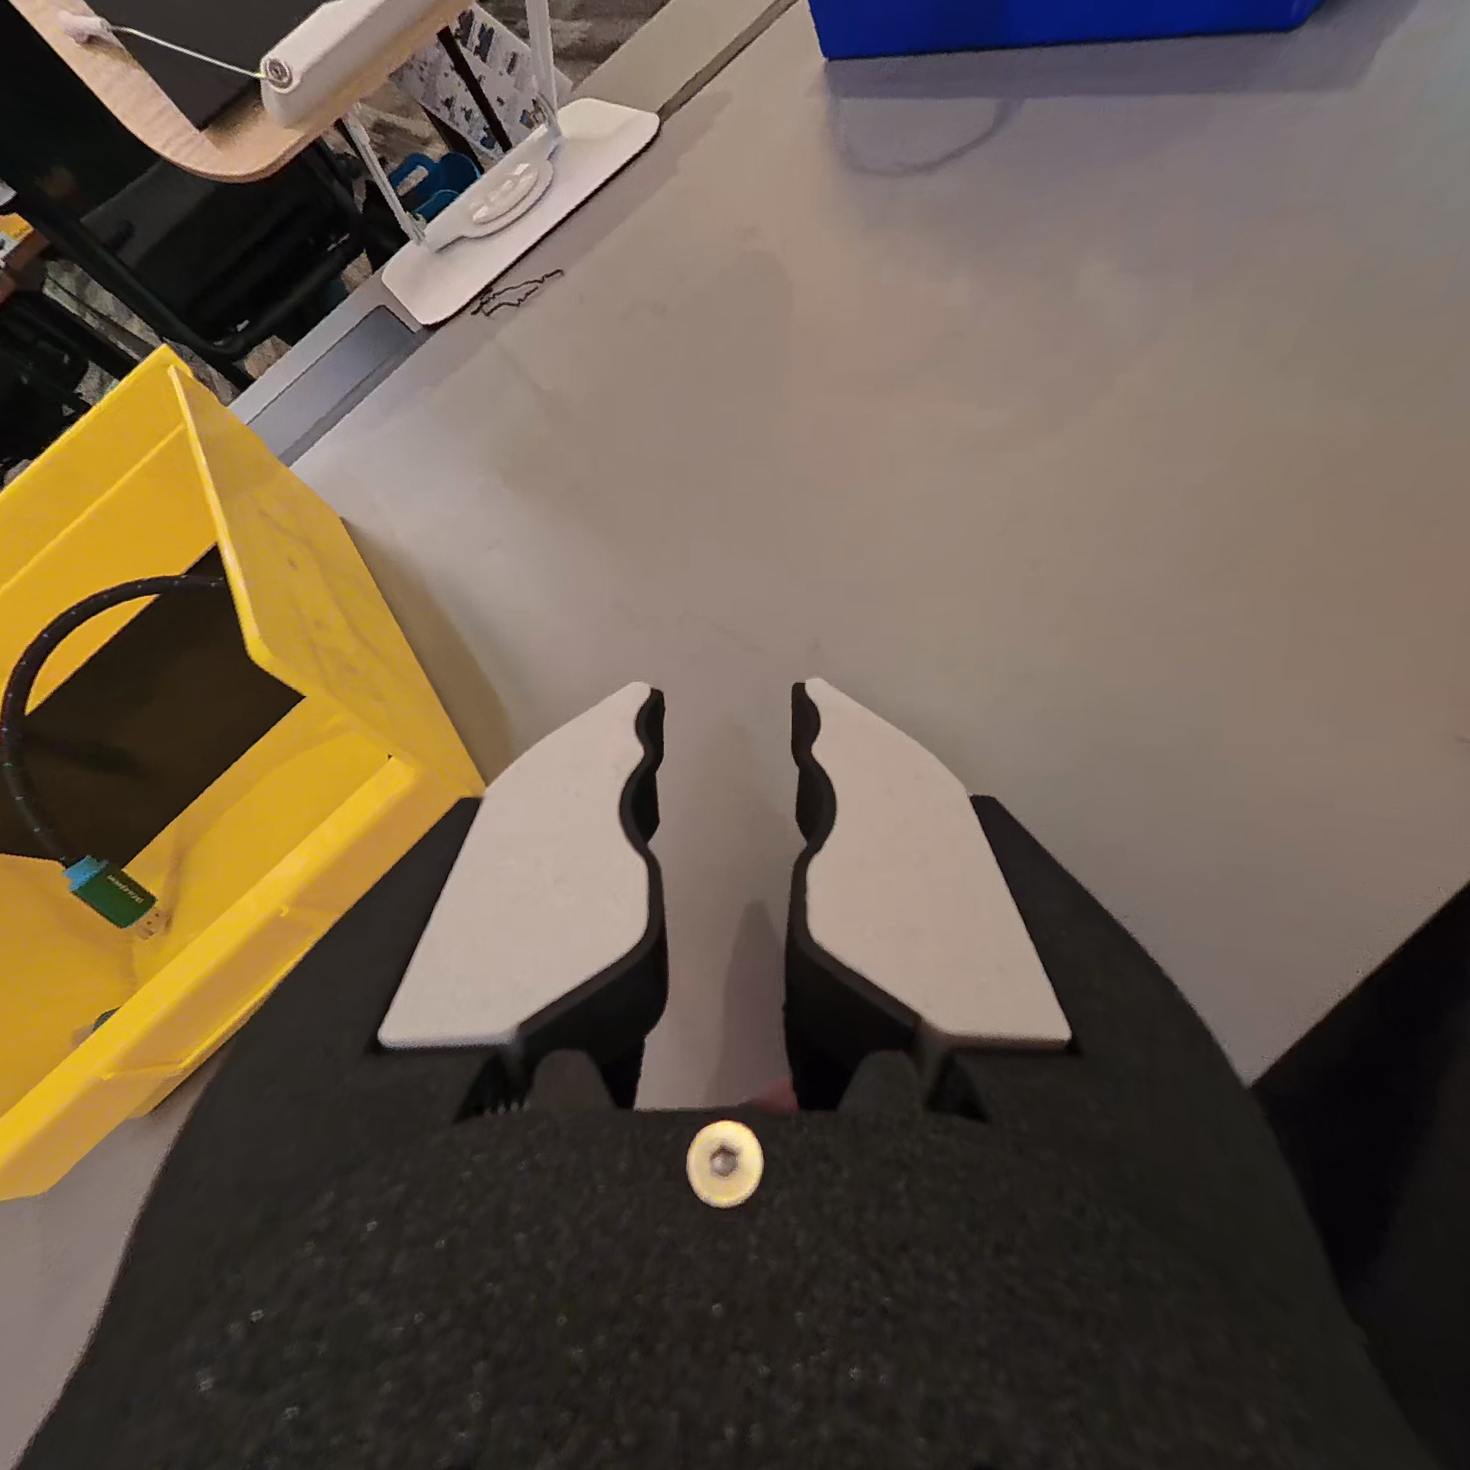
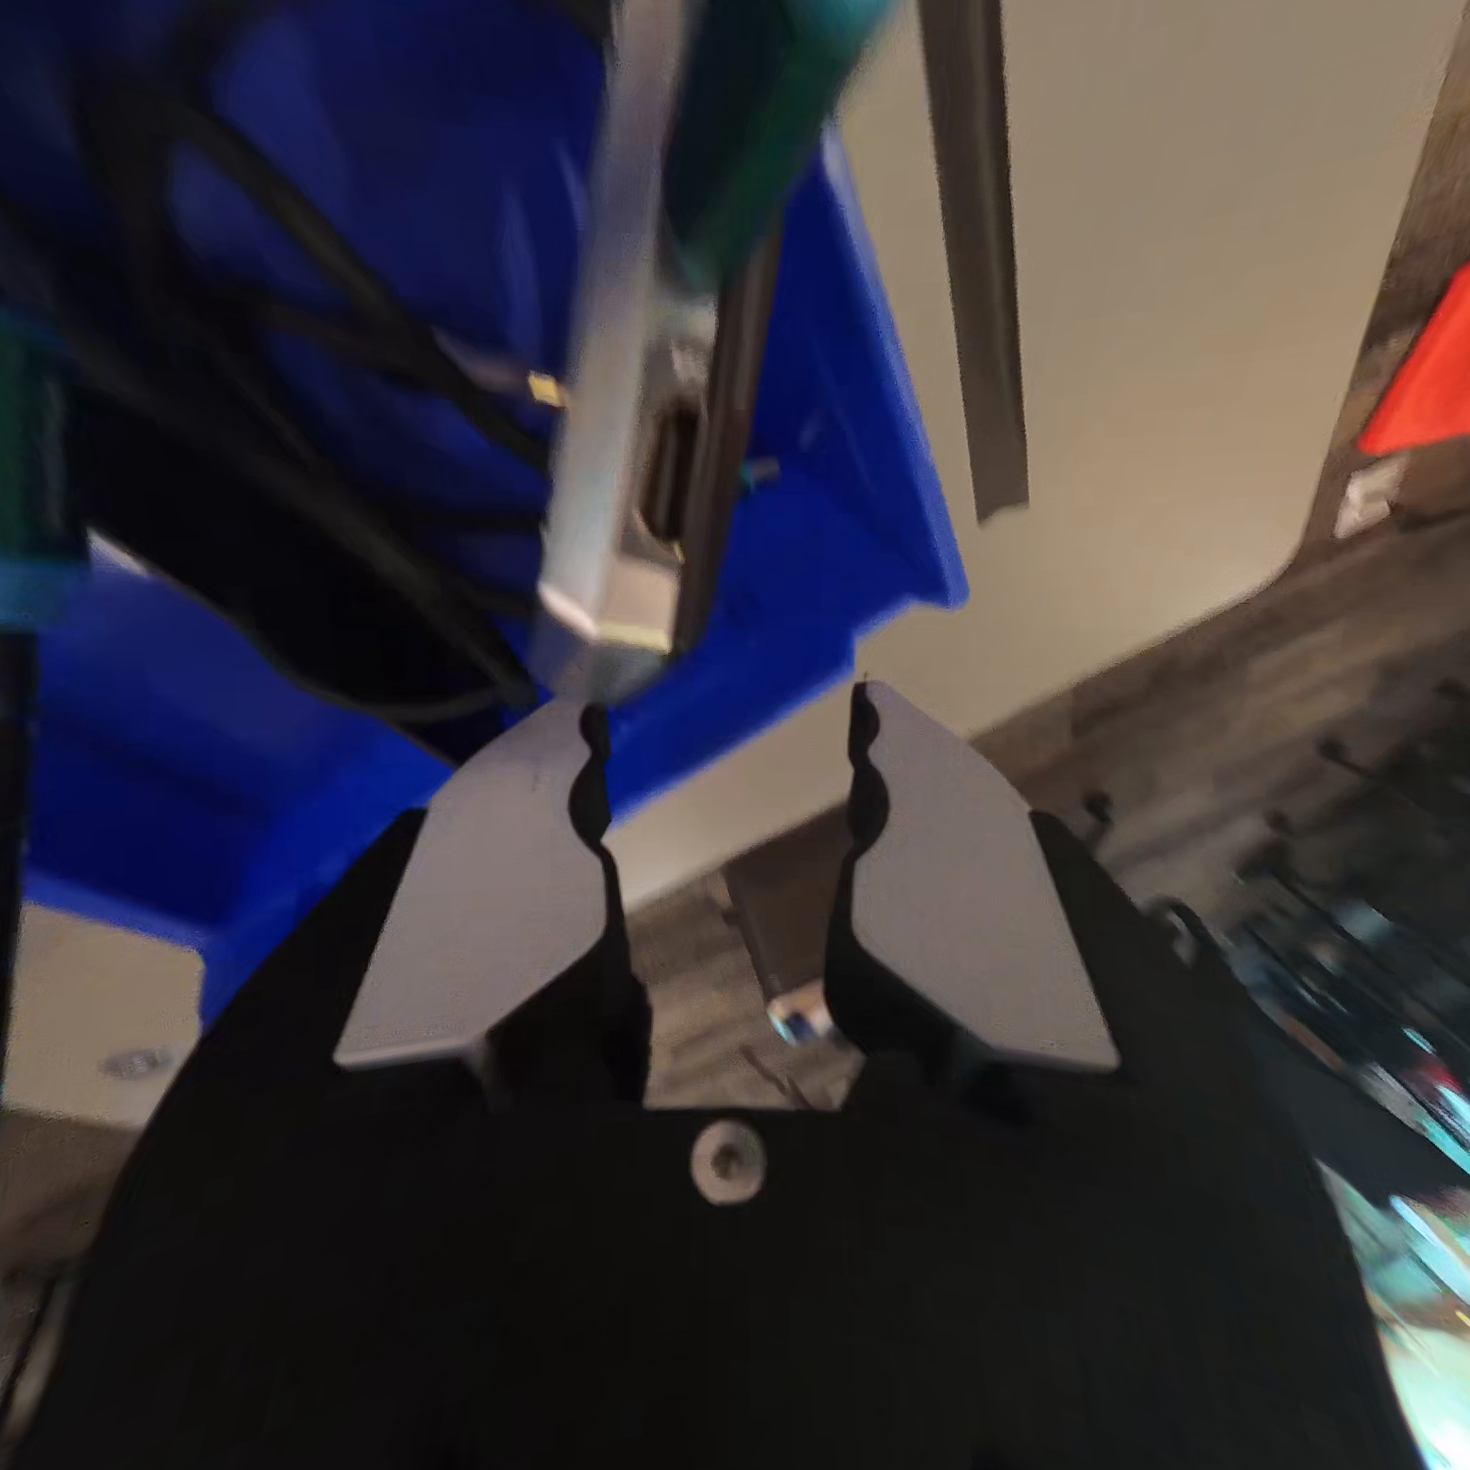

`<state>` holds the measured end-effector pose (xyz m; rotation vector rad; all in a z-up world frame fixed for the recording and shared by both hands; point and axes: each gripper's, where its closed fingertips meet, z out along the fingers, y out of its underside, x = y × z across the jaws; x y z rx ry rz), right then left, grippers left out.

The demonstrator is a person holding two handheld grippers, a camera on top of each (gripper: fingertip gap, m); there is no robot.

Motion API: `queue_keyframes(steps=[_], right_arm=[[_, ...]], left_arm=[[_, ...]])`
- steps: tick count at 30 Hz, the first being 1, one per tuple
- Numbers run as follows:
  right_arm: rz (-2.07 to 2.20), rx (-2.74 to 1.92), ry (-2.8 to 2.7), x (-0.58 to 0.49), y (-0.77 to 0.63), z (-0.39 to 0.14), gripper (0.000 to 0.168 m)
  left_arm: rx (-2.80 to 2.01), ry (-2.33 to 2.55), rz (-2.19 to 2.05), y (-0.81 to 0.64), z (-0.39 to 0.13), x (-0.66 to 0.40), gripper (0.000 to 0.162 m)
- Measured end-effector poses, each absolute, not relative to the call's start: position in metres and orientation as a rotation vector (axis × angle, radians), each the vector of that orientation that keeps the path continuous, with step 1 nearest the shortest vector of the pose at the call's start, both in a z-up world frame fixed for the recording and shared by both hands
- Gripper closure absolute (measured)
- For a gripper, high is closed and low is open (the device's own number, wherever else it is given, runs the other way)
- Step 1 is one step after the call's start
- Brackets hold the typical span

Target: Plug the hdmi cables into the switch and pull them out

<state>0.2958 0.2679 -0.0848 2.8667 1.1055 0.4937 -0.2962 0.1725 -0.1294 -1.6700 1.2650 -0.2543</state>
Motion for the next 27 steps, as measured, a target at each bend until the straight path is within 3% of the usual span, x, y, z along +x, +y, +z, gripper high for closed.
queue_keyframes(steps=[8,14,18,20,22,24,26,27], right_arm=[[0.874,2.301,0.755,0.394,0.205,-0.035,0.106],[1.187,2.3,0.403,0.474,0.158,0.008,0.107],[1.423,2.809,0.071,0.459,0.142,0.036,0.113],[1.381,3.164,-0.039,0.415,0.13,0.04,0.099],[1.283,3.508,-0.132,0.357,0.117,0.041,0.102],[1.035,3.882,-0.117,0.286,0.107,0.032,0.111],[0.542,4.267,-0.093,0.207,0.102,0.018,0.114],[0.282,4.406,-0.238,0.176,0.096,0.008,0.119]], left_arm=[[-1.702,1.273,-0.241,0.175,-0.136,-0.297,0.132],[-1.772,1.088,-0.364,0.181,-0.115,-0.313,0.132],[-1.684,0.838,-0.403,0.2,-0.07,-0.351,0.134],[-1.623,0.722,-0.422,0.209,-0.048,-0.374,0.134],[-1.617,0.632,-0.378,0.221,-0.038,-0.402,0.134],[-1.633,0.574,-0.325,0.233,-0.038,-0.428,0.137],[-1.711,0.545,-0.318,0.242,-0.054,-0.445,0.153],[-1.74,0.542,-0.337,0.245,-0.061,-0.449,0.152]])
